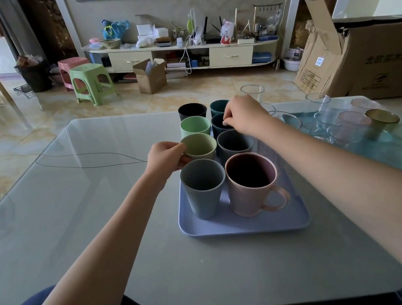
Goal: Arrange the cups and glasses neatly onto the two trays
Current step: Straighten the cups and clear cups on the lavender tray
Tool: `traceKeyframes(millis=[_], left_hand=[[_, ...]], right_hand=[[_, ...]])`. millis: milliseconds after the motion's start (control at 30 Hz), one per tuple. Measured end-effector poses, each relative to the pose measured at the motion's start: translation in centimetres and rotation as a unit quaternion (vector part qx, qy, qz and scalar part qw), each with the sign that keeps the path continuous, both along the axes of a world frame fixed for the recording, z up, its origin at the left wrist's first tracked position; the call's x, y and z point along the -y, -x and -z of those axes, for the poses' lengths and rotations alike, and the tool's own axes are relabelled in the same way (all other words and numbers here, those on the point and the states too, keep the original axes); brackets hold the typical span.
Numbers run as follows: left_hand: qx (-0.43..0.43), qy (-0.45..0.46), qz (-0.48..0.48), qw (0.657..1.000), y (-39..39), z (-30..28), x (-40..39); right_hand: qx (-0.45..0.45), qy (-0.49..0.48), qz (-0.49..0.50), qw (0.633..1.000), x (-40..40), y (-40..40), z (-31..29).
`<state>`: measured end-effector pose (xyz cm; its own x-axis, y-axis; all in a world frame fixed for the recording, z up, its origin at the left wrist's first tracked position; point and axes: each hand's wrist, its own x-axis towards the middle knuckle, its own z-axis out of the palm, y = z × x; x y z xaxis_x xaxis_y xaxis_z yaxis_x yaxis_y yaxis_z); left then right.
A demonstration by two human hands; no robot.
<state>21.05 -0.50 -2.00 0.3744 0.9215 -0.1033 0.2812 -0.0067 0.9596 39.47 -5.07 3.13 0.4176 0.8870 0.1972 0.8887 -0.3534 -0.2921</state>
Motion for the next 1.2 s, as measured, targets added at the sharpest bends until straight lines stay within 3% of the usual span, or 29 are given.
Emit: traceKeyframes(millis=[133, 233, 767, 1033, 1200], left_hand=[[0.013, 0.008, 0.002, 1.0, 0.0, 0.2, -0.5], [0.014, 0.009, 0.001, 1.0, 0.1, 0.3, -0.8], [0.01, 0.005, 0.001, 1.0, 0.1, 0.2, -0.7], [0.012, 0.005, -0.001, 1.0, 0.1, 0.2, -0.7], [0.013, -0.001, -0.002, 1.0, 0.3, 0.1, -0.6]], right_hand=[[0.012, 0.1, -0.033, 0.994, -1.8, -0.7, 0.2], [0.021, 0.112, -0.047, 0.992, -2.5, -0.6, 0.2], [0.07, 0.033, -0.016, 0.997, -2.7, -1.1, 2.1], [0.005, 0.081, -0.04, 0.996, -2.7, -1.7, 0.9], [-0.029, -0.017, -0.003, 0.999, -3.2, -2.5, 0.5]])
